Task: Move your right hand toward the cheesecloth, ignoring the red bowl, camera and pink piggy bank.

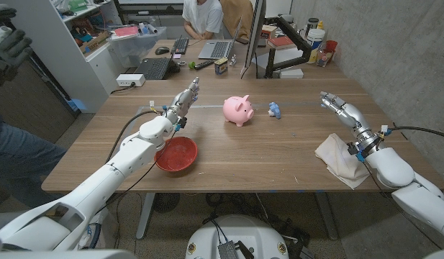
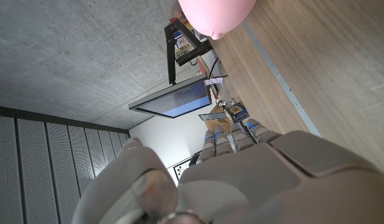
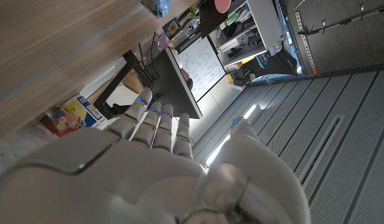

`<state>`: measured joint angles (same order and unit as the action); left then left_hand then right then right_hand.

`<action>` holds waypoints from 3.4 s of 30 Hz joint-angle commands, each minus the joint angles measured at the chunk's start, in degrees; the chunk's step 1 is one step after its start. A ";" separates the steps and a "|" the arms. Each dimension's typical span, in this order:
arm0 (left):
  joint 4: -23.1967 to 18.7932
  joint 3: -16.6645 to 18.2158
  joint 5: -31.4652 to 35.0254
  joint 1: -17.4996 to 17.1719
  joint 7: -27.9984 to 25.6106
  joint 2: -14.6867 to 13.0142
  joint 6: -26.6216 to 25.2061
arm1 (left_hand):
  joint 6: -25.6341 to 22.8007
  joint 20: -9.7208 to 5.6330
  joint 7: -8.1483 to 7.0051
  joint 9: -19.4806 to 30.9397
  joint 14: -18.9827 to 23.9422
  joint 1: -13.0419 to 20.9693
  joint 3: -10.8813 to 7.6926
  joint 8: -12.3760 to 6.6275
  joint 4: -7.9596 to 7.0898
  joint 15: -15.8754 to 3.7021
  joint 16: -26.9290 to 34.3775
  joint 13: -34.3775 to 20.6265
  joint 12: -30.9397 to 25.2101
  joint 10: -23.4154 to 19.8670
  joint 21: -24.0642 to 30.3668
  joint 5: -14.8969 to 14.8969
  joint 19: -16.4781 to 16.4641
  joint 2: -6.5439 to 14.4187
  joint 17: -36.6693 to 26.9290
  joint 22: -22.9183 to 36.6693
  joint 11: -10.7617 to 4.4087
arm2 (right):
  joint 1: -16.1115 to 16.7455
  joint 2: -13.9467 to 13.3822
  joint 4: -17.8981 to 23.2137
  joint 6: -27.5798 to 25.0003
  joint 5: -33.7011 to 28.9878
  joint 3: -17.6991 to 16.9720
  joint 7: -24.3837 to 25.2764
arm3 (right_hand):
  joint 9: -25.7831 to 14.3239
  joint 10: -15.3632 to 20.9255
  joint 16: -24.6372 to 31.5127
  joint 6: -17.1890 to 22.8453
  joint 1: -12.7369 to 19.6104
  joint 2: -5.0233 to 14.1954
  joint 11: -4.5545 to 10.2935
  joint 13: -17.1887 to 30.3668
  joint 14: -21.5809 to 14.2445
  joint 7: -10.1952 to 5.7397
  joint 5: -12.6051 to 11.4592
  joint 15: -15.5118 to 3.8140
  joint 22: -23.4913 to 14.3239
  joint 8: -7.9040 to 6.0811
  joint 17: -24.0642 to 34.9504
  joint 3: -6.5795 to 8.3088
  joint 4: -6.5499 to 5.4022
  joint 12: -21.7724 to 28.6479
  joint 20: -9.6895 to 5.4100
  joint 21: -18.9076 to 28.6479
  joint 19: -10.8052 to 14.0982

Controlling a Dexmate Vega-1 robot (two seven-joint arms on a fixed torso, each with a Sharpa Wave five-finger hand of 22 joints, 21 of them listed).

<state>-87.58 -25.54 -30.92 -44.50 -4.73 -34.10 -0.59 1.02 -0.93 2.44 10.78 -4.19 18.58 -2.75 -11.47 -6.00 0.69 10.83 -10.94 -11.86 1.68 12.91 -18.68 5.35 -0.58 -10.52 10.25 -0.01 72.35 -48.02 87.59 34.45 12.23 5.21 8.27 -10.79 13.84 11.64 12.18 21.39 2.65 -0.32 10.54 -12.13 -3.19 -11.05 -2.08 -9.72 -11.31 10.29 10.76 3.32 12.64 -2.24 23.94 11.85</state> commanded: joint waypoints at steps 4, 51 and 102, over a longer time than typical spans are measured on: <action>0.05 -0.37 -0.08 1.04 0.67 0.22 -0.42 | 0.39 0.22 0.11 0.20 -0.17 0.23 0.20 -0.01 -0.13 -0.15 0.14 -0.09 0.03 0.16 -0.10 -0.05 -0.04 0.77 -0.23 0.16 -0.46 | 2.95 -0.73 1.49 -0.06 -4.05 -2.80 3.00 | -0.25 0.59 -0.01 0.43 0.44 0.02 0.07 0.09 -0.84 -0.44 -0.45 -0.62 -0.31 -0.23 0.13 0.18 0.35 0.36 -0.94 -0.25 0.66; -1.88 -1.20 0.31 1.47 0.95 -0.98 -3.62 | 0.35 0.25 0.19 0.21 -0.25 0.44 0.70 -0.04 -0.09 0.10 0.11 -0.09 0.09 0.31 -0.52 0.06 -0.05 1.09 -0.24 0.18 -0.05 | 11.15 0.07 7.12 -3.83 -19.59 -9.90 10.77 | -0.31 2.34 -0.42 1.56 0.15 0.18 1.62 0.09 -0.68 -1.69 -0.69 -2.34 -0.32 -0.45 0.31 0.05 0.71 0.53 1.12 -1.34 3.17; -3.54 -2.19 1.73 2.11 1.56 -1.85 -5.41 | 0.10 -0.37 0.35 0.22 -0.34 0.61 1.41 -0.13 -0.09 0.33 0.12 -0.10 0.06 0.32 -0.93 0.20 0.12 1.46 -0.25 0.20 0.14 | 16.72 -2.34 13.81 -14.23 -38.62 -11.58 17.01 | -0.30 1.91 -0.93 1.85 -0.02 -0.49 2.59 0.05 0.21 -2.39 -0.80 -1.56 -0.34 -0.25 0.28 -0.27 1.26 -0.04 2.45 -3.29 2.54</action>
<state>-91.03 -27.50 -29.38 -42.29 -3.51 -35.73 -5.70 1.02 -0.93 2.44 10.78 -4.40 19.11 -1.79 -11.47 -5.85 0.90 10.83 -10.95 -11.86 1.88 12.07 -18.68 5.35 0.41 -10.52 10.25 -0.21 87.60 -49.16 99.23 24.12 -21.38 -6.45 23.59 -10.78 15.64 10.80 13.92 21.38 2.65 1.95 10.40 -12.17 -5.54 -11.45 -2.15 -9.88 -11.75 10.26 10.30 4.27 12.64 -0.27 20.95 14.14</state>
